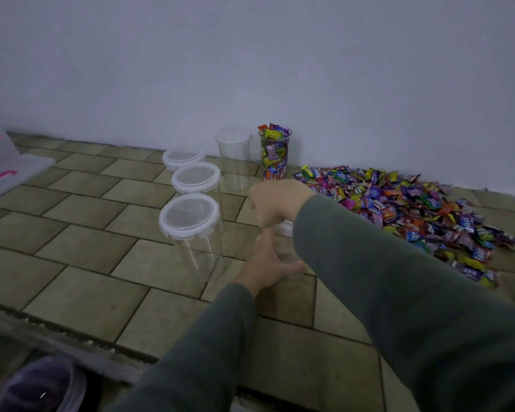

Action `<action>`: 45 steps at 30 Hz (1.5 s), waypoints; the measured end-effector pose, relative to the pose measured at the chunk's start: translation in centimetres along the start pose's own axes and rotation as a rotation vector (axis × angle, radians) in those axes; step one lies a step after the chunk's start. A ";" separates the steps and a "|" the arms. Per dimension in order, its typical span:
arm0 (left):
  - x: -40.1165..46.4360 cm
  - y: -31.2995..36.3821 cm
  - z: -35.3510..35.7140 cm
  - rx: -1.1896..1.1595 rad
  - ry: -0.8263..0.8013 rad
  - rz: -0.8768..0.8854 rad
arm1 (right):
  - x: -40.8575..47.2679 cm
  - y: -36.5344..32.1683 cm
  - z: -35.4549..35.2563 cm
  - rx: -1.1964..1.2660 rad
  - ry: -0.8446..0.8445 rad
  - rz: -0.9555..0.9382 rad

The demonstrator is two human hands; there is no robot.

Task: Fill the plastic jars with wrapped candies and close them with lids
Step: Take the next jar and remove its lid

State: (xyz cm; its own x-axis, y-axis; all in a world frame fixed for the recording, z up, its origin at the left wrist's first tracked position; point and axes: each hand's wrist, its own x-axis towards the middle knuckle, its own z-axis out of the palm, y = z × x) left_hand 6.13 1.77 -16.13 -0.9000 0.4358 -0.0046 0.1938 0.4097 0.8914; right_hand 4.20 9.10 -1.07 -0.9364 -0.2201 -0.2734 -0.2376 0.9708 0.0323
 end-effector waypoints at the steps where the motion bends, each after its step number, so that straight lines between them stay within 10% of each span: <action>1: -0.1 0.0 0.0 0.001 0.007 -0.004 | 0.1 0.1 0.1 0.032 0.016 -0.005; 8: 0.2 -0.1 -0.1 0.034 0.036 -0.059 | -3.0 0.6 2.5 0.137 0.506 0.000; 29: -0.7 3.4 -0.3 0.402 -0.123 0.067 | -3.4 -2.0 5.3 -0.108 0.352 0.275; 34: 0.0 1.6 0.1 0.402 -0.211 -0.013 | -5.1 -1.0 4.4 -0.009 0.430 0.159; 39: 0.8 -0.1 0.3 0.064 0.100 0.051 | -6.6 1.7 6.9 0.225 0.499 0.025; 45: 0.8 -0.9 0.1 -0.089 0.086 0.089 | -6.2 5.4 10.3 0.368 0.939 -0.225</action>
State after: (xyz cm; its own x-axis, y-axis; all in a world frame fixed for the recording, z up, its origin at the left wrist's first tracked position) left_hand 5.29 1.86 -16.98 -0.9117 0.3952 0.1120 0.2427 0.2982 0.9231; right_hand 11.35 16.70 -9.16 -0.7417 -0.2320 0.6293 -0.4860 0.8325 -0.2658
